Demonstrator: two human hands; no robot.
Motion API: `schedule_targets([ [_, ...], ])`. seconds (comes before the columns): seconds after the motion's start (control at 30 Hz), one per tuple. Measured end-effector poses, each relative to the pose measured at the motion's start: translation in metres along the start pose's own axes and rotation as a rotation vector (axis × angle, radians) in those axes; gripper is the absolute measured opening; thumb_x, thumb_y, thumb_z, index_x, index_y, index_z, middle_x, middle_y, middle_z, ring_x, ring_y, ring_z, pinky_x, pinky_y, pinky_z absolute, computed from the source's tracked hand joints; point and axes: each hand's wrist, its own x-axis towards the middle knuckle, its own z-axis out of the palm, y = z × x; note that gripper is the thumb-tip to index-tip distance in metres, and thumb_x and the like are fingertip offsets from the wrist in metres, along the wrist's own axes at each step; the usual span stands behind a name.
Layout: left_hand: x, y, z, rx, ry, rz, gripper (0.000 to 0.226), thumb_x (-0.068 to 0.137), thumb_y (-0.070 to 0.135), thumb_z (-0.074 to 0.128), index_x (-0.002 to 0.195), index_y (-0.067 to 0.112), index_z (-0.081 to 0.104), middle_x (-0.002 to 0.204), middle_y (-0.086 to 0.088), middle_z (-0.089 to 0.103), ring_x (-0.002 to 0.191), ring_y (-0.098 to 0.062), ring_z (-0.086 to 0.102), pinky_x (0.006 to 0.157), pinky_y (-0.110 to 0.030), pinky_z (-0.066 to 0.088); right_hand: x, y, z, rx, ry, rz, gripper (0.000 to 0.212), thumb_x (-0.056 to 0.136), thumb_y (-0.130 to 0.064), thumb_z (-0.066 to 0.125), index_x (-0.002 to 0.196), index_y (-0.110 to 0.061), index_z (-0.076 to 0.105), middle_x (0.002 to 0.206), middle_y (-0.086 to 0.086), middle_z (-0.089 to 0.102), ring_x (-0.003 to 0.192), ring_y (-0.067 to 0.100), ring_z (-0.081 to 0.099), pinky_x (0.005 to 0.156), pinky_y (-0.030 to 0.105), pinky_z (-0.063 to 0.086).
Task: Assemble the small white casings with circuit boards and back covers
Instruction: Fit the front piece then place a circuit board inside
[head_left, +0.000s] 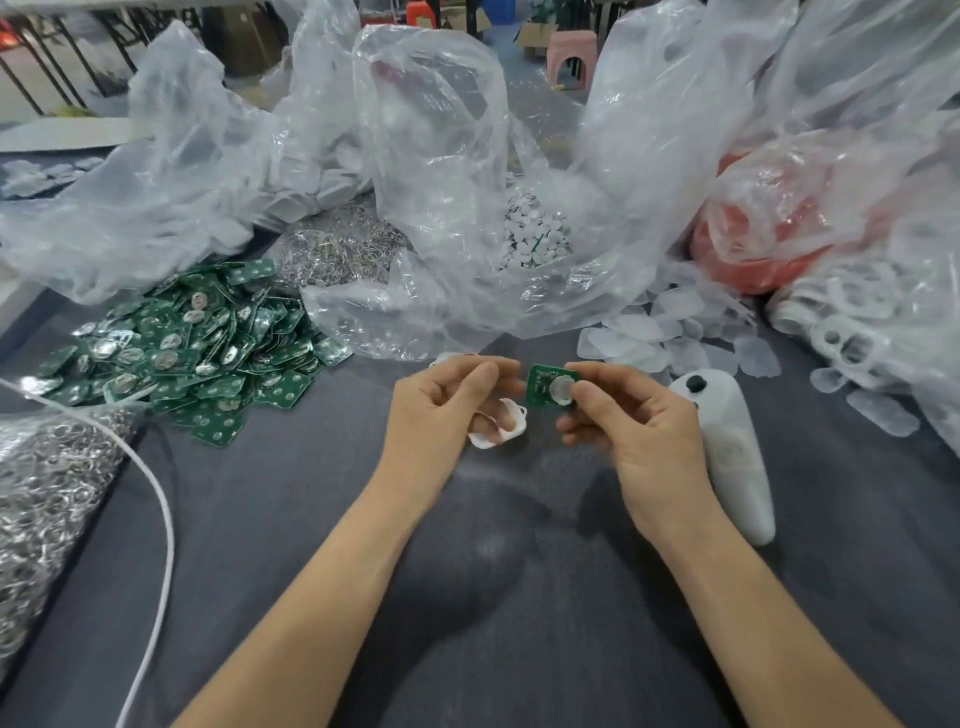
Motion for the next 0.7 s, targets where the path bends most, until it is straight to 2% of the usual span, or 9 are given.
schedule_targets([
  [0.07, 0.003, 0.004, -0.015, 0.265, 0.056, 0.056, 0.013, 0.091, 0.015, 0.063, 0.094, 0.023, 0.073, 0.085, 0.000, 0.075, 0.063, -0.007, 0.061, 0.060, -0.014, 0.047, 0.001, 0.000, -0.001, 0.036, 0.027, 0.028, 0.016, 0.088, 0.000, 0.061, 0.091, -0.012, 0.071, 0.080, 0.006, 0.073, 0.059, 0.017, 0.066, 0.055, 0.022, 0.054],
  [0.1, 0.004, 0.005, -0.023, 0.414, 0.021, 0.048, 0.017, 0.085, 0.025, 0.070, 0.101, 0.029, 0.071, 0.094, 0.005, 0.073, 0.076, -0.005, 0.061, 0.070, -0.013, 0.046, 0.002, 0.000, -0.003, 0.041, 0.038, 0.038, 0.016, 0.088, 0.000, 0.060, 0.091, -0.012, 0.071, 0.081, 0.007, 0.073, 0.060, 0.018, 0.067, 0.055, 0.022, 0.054],
  [0.17, 0.004, 0.005, -0.035, 0.717, -0.142, -0.013, 0.050, 0.068, 0.050, 0.074, 0.114, 0.040, 0.060, 0.109, 0.018, 0.064, 0.102, 0.000, 0.053, 0.091, -0.019, 0.038, 0.004, 0.001, -0.005, 0.021, 0.050, 0.049, 0.017, 0.089, 0.001, 0.060, 0.092, -0.012, 0.070, 0.081, 0.006, 0.073, 0.059, 0.016, 0.067, 0.055, 0.021, 0.054],
  [0.2, 0.004, 0.003, -0.037, 0.854, -0.202, -0.042, 0.063, 0.060, 0.059, 0.073, 0.117, 0.041, 0.054, 0.110, 0.021, 0.058, 0.108, -0.001, 0.046, 0.097, -0.024, 0.033, 0.004, 0.001, -0.006, 0.010, 0.049, 0.054, 0.018, 0.089, 0.002, 0.059, 0.093, -0.012, 0.069, 0.079, 0.004, 0.072, 0.059, 0.015, 0.066, 0.055, 0.021, 0.054],
  [0.27, 0.005, -0.001, -0.036, 1.039, -0.237, -0.051, 0.073, 0.054, 0.066, 0.073, 0.118, 0.039, 0.051, 0.107, 0.019, 0.053, 0.109, -0.007, 0.041, 0.101, -0.031, 0.028, 0.006, 0.003, -0.008, -0.020, 0.033, 0.077, 0.019, 0.088, 0.004, 0.058, 0.093, -0.012, 0.068, 0.075, 0.002, 0.068, 0.057, 0.014, 0.064, 0.055, 0.021, 0.054],
  [0.37, 0.006, -0.006, -0.031, 1.080, -0.214, 0.020, 0.051, 0.066, 0.052, 0.080, 0.108, 0.033, 0.060, 0.104, 0.013, 0.055, 0.109, -0.015, 0.042, 0.103, -0.036, 0.026, 0.007, 0.003, -0.010, -0.098, -0.004, 0.136, 0.018, 0.088, 0.004, 0.059, 0.091, -0.012, 0.067, 0.078, 0.005, 0.066, 0.056, 0.013, 0.063, 0.056, 0.020, 0.054],
  [0.47, 0.004, -0.008, -0.029, 1.024, -0.253, 0.075, 0.035, 0.072, 0.040, 0.080, 0.103, 0.033, 0.065, 0.108, 0.013, 0.058, 0.111, -0.014, 0.042, 0.106, -0.041, 0.026, 0.009, 0.001, -0.014, -0.139, -0.004, 0.188, 0.014, 0.084, 0.001, 0.065, 0.090, -0.012, 0.066, 0.083, 0.005, 0.067, 0.056, 0.013, 0.063, 0.056, 0.020, 0.054],
  [0.6, 0.001, -0.006, -0.026, 0.971, -0.403, 0.075, 0.043, 0.077, 0.035, 0.077, 0.116, 0.034, 0.061, 0.115, 0.015, 0.056, 0.119, -0.006, 0.038, 0.112, -0.048, 0.020, 0.009, -0.001, -0.017, -0.159, 0.009, 0.202, 0.017, 0.084, 0.004, 0.066, 0.089, -0.010, 0.058, 0.086, 0.010, 0.062, 0.055, 0.019, 0.066, 0.055, 0.023, 0.056],
  [0.7, 0.002, -0.003, -0.027, 0.906, -0.473, 0.050, 0.055, 0.084, 0.022, 0.070, 0.133, 0.037, 0.048, 0.126, 0.023, 0.053, 0.128, 0.001, 0.033, 0.116, -0.049, 0.015, 0.009, 0.000, -0.017, -0.254, -0.051, 0.158, 0.026, 0.086, 0.002, 0.062, 0.098, -0.021, 0.064, 0.089, 0.007, 0.064, 0.068, 0.012, 0.067, 0.063, 0.018, 0.053],
])
